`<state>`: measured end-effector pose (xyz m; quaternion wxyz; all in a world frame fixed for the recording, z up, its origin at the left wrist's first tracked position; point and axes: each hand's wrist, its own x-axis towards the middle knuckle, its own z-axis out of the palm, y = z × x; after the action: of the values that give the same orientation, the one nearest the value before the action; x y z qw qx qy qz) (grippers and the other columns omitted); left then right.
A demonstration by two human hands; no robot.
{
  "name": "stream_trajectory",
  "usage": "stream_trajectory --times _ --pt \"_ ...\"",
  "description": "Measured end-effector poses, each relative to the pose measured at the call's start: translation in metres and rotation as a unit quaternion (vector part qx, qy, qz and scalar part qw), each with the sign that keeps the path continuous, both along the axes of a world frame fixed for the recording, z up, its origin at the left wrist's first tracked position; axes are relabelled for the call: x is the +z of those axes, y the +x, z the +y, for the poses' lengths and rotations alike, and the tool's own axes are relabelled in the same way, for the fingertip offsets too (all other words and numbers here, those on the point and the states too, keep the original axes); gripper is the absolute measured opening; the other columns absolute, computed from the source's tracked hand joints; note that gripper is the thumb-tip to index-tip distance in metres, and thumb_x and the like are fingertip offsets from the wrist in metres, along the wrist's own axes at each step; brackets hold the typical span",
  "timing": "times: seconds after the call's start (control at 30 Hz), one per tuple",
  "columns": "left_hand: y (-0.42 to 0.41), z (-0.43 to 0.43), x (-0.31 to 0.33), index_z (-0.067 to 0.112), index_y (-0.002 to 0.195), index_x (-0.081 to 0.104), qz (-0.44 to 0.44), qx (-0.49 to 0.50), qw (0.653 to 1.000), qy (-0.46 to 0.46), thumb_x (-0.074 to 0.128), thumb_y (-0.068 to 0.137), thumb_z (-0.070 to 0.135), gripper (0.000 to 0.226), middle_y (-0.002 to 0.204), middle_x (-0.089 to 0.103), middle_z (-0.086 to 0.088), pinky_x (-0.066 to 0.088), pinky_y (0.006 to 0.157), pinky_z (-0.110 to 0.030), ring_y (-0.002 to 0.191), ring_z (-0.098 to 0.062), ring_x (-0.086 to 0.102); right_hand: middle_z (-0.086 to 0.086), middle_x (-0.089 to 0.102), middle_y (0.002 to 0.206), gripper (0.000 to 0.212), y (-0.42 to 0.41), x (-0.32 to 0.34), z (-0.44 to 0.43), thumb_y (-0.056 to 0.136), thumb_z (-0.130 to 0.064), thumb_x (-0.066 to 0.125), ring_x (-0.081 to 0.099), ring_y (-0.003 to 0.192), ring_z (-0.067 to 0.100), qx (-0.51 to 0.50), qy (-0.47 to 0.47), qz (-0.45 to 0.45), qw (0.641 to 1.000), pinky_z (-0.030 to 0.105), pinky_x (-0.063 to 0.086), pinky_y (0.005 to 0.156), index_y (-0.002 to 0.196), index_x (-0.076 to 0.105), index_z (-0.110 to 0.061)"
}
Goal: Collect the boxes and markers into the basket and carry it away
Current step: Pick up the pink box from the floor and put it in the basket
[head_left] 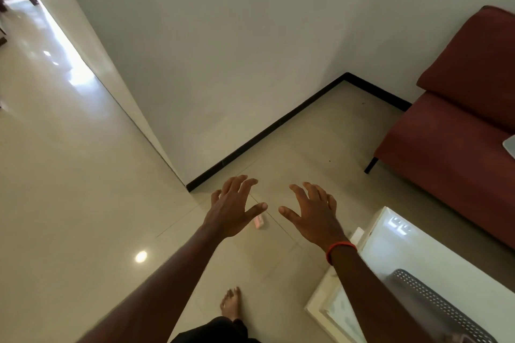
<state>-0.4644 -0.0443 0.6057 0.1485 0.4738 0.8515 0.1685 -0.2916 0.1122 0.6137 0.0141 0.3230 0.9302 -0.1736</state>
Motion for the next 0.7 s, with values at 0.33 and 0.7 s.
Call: stream_trajectory --times 0.33,0.7 --pt "-0.071 0.034 -0.029 0.035 0.15 0.03 -0.049 -0.032 0.998 -0.027 0.036 0.088 0.079 0.076 0.163 0.024 0.002 0.026 0.116 -0.059 0.151 -0.024 0.017 0.006 0.03 0.158 0.065 -0.059 -0.013 0.012 0.091 -0.063 0.049 0.02 0.148 0.025 -0.063 -0.028 -0.001 0.998 0.048 0.02 0.117 0.148 0.034 -0.033" --pt "-0.11 0.091 -0.068 0.035 0.148 0.03 -0.097 -0.051 0.993 -0.053 0.039 0.089 0.077 0.073 0.162 0.027 0.002 0.03 0.113 -0.058 0.149 -0.023 0.022 0.003 0.028 0.158 0.065 -0.086 -0.057 0.06 0.089 -0.063 0.053 0.019 0.147 0.024 -0.112 -0.101 -0.013 0.988 0.048 0.022 0.115 0.146 0.034 -0.037"
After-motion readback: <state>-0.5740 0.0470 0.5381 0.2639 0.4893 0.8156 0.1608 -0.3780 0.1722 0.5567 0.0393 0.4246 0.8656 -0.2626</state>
